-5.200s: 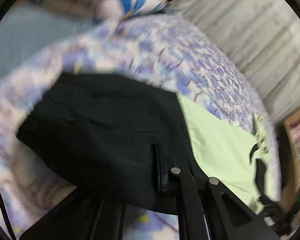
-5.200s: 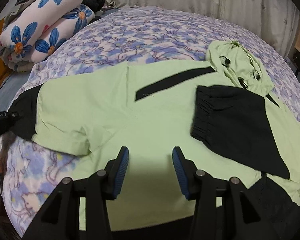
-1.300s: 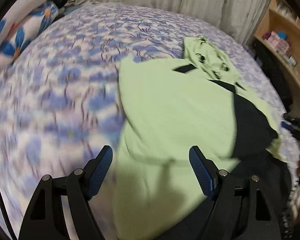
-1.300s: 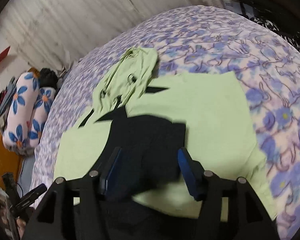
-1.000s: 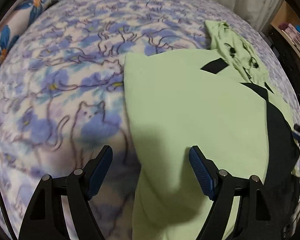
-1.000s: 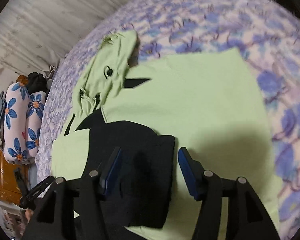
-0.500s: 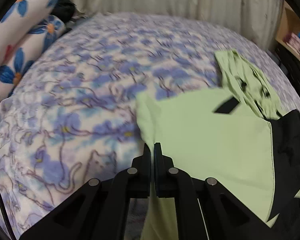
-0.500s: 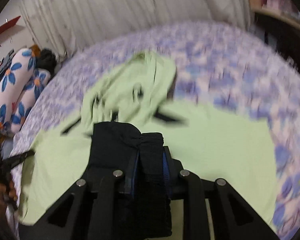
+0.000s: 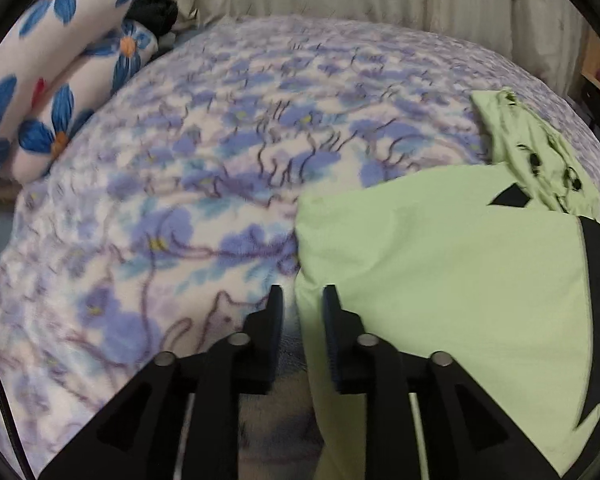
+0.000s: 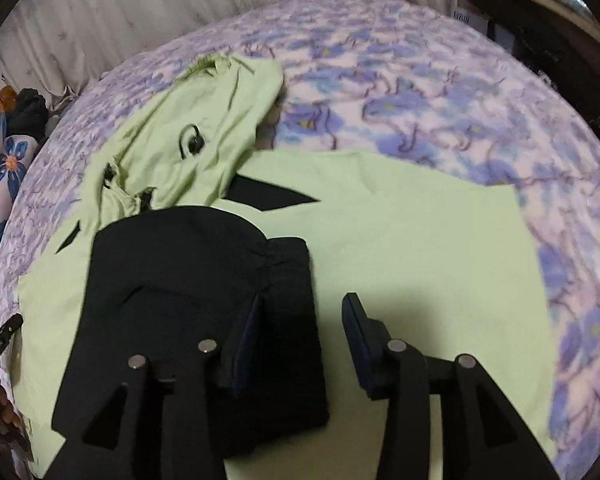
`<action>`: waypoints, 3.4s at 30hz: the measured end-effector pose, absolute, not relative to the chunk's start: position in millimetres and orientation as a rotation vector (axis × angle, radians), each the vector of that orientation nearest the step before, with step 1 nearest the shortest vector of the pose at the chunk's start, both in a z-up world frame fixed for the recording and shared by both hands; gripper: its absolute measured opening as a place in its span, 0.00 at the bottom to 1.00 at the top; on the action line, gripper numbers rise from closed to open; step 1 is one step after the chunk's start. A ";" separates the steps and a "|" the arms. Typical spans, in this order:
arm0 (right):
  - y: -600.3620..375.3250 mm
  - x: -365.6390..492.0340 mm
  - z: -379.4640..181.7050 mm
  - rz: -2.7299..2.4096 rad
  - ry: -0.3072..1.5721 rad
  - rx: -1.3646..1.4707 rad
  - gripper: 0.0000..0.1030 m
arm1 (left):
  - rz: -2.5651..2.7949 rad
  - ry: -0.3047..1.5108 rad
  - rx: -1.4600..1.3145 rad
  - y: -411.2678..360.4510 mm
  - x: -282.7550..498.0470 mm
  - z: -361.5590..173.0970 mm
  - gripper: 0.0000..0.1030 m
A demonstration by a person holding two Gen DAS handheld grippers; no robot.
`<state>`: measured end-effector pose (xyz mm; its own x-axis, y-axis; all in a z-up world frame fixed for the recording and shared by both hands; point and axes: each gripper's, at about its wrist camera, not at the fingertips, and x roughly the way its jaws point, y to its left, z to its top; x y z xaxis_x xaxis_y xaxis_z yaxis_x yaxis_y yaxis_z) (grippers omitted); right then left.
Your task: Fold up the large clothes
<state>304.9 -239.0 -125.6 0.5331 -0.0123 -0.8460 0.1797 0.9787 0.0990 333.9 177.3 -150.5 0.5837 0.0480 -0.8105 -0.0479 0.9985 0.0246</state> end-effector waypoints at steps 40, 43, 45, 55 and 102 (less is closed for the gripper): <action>-200.9 231.8 -121.5 -0.022 1.006 0.271 0.29 | 0.081 0.971 -0.141 168.7 245.4 -148.8 0.78; -196.1 222.7 -116.5 -0.002 1.009 0.283 0.30 | 0.075 0.944 -0.120 163.0 229.7 -132.7 0.78; -195.2 214.2 -110.6 0.014 1.002 0.307 0.30 | 0.072 0.939 -0.110 159.5 219.8 -123.4 0.78; -186.3 157.8 -65.5 0.070 0.882 0.329 0.48 | 0.021 0.887 -0.101 145.4 161.4 -79.0 0.78; -317.3 -42.9 -93.6 -0.236 1.052 0.163 0.54 | -0.216 1.086 -0.109 200.6 -15.7 -145.5 0.81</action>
<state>-42.9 -317.3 -93.6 0.4742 -0.1142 -0.8730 0.2690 0.9629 0.0201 -15.7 200.6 -145.5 0.4475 -0.2276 -0.8649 0.1206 0.9736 -0.1938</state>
